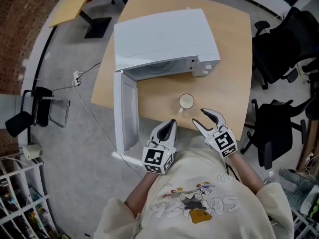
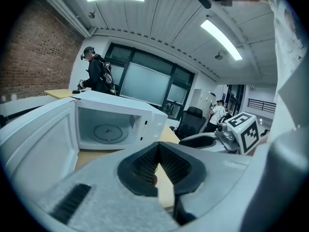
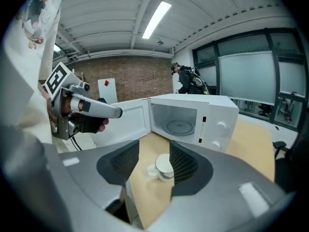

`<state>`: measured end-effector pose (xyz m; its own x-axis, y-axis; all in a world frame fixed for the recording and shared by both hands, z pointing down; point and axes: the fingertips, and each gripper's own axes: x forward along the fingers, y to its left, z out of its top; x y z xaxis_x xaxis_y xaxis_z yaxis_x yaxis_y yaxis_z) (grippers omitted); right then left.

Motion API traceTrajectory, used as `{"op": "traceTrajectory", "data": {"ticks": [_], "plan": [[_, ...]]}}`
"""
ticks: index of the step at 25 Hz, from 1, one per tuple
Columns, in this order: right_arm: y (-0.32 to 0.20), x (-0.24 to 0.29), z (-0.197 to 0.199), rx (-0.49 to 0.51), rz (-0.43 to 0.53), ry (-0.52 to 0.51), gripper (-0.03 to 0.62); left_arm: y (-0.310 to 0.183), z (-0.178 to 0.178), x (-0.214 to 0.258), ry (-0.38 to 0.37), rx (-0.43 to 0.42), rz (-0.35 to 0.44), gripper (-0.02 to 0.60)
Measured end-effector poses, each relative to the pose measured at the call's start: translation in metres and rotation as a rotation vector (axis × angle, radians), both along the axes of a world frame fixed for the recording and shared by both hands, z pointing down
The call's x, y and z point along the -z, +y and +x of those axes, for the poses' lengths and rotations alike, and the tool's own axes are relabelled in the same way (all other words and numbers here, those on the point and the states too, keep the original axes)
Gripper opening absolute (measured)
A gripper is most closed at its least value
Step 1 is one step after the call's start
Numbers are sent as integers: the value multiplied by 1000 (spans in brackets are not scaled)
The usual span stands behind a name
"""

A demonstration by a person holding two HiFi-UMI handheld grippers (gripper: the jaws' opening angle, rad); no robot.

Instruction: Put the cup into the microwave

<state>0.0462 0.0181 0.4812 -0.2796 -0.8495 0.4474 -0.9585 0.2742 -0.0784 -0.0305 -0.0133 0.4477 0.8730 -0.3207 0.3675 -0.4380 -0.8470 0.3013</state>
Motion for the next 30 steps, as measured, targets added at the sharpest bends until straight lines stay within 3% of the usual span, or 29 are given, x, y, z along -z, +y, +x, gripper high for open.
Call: {"op": "traceTrajectory", "data": {"ticks": [9,15,18,21,30], "plan": [[-33,-75,18,364,-119,94,367,-17,7,1,10,96,2,3],[-59,-122,17,554,-127,75,400,2,11,-6,-39,5,40,3],[-62,-136,10,690,-125,76,400,3,8,-7,-64,35,42,3],[-63,-147,7,796,-92,139,400,0,4,-10,-77,92,42,3],[-77,-164,-3,830,-55,138,394,2,6,-12,-88,188,31,3]]}}
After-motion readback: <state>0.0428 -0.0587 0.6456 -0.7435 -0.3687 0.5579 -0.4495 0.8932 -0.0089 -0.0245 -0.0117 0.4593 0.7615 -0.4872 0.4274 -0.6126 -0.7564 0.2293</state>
